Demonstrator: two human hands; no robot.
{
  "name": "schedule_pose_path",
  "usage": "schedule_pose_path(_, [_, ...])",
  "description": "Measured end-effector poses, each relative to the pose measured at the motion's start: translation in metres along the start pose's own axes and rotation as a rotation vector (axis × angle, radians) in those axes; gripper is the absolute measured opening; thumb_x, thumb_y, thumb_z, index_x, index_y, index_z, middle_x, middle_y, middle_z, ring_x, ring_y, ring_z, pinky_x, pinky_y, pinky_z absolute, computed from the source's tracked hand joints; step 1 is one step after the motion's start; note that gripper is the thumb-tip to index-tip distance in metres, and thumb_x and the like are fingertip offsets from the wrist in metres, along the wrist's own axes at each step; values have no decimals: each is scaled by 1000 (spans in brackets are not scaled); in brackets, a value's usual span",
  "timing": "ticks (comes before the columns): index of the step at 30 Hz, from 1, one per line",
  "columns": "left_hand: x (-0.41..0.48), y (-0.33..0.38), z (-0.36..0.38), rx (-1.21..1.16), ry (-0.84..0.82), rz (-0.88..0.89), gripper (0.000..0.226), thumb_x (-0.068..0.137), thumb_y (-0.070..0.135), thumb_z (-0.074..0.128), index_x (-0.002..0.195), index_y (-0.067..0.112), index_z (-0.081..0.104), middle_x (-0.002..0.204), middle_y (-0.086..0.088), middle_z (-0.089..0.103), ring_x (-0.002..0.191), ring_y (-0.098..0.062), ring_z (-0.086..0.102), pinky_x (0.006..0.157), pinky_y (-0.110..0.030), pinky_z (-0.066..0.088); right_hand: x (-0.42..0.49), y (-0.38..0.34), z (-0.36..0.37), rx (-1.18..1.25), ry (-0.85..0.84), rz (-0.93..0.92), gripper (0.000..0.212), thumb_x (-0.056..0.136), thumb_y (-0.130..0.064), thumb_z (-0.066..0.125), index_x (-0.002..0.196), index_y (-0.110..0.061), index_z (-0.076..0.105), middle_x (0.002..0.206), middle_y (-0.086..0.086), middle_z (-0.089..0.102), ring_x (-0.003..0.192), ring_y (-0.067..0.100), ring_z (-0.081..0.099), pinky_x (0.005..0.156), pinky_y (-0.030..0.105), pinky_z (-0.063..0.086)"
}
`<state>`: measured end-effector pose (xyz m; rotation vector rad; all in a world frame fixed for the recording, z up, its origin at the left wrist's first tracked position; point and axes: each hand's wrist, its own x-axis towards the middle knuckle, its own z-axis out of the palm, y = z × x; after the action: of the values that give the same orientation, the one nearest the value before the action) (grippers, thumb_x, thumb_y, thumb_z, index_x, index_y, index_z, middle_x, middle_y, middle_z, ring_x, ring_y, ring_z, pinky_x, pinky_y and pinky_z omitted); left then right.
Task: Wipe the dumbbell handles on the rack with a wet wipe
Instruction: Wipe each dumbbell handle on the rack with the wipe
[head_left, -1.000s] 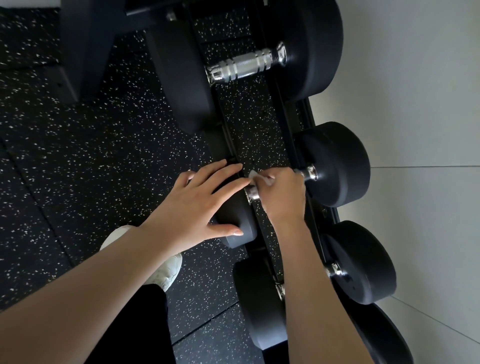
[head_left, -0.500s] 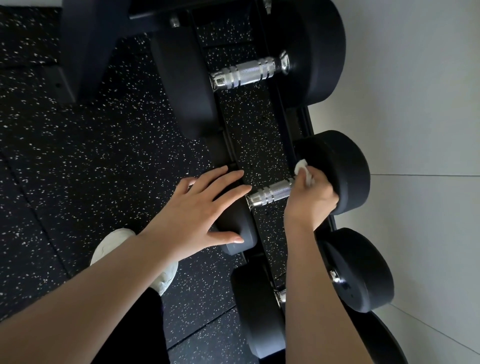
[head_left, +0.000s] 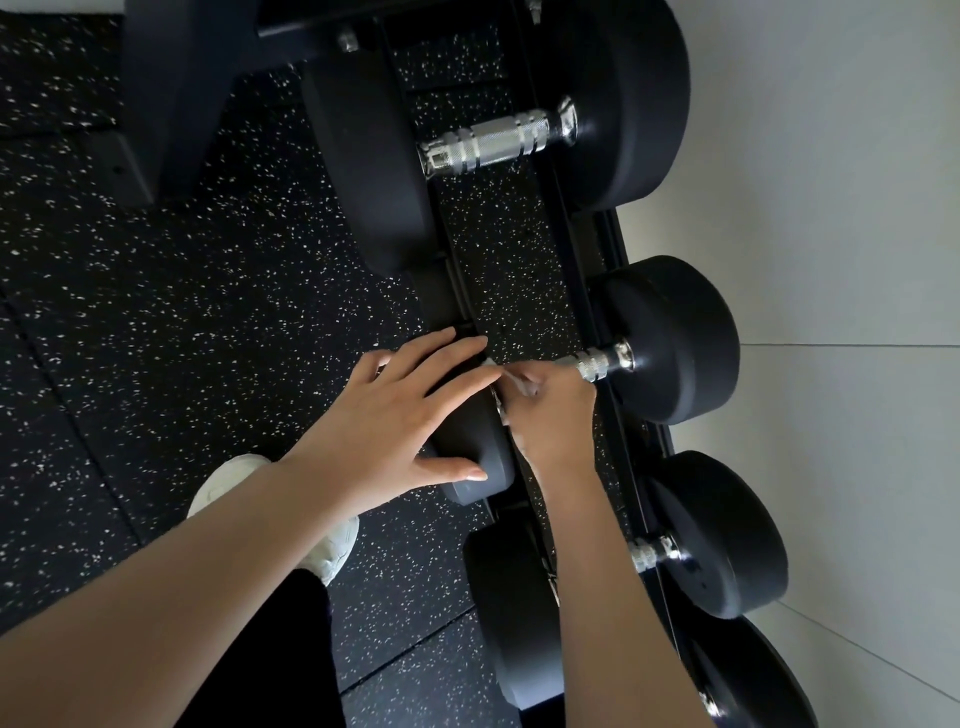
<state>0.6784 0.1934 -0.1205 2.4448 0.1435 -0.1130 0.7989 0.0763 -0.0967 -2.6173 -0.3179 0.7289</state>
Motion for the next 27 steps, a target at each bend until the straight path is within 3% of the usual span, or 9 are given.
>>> schedule_pose_path(3, [0,-1,0,0,-2,0,82,74,73,34,144,31,29,154,8,24,140,-16,19,100,-45,34,3,3,-6,-48,60,1,15,87,-22,66,98,-15,73,85,4,72,74,15,67,67,20,52])
schedule_pose_path(9, [-1,-1,0,3,-3,6,81,76,73,37,145,32,26,154,8,23,141,-16,18,102,-46,33,9,15,-21,18,424,-9,18,87,-17,65,101,-8,71,88,6,73,74,13,66,66,13,50])
schedule_pose_path(13, [-1,2,-2,27,-4,0,81,76,72,39,144,29,30,153,6,26,140,-17,21,101,-47,35,-5,20,-2,39,331,-129,18,86,-14,65,102,-6,70,85,4,72,66,5,62,59,-1,44])
schedule_pose_path(15, [-1,3,-3,40,-4,-2,81,75,73,36,143,28,32,152,5,28,139,-18,23,100,-46,36,-9,25,4,51,329,-181,16,86,-16,66,100,-8,71,83,3,72,66,7,65,60,3,47])
schedule_pose_path(19, [-1,5,-4,46,-13,-2,82,75,73,33,143,28,32,153,5,27,140,-17,23,100,-46,37,-8,36,-2,141,522,-145,13,89,-15,63,99,-10,68,85,4,73,72,14,69,61,25,57])
schedule_pose_path(24, [0,7,-6,53,-14,-4,81,75,71,35,142,26,34,151,4,30,138,-17,23,96,-47,41,-23,42,-2,225,583,-72,10,92,-15,59,99,-8,59,70,-3,63,56,9,62,48,17,51])
schedule_pose_path(27, [0,7,-7,65,-25,-4,81,74,71,34,142,27,32,152,5,28,139,-16,23,97,-46,40,-22,51,-4,315,551,30,11,93,-18,56,102,-11,55,71,-9,60,56,16,65,48,26,53])
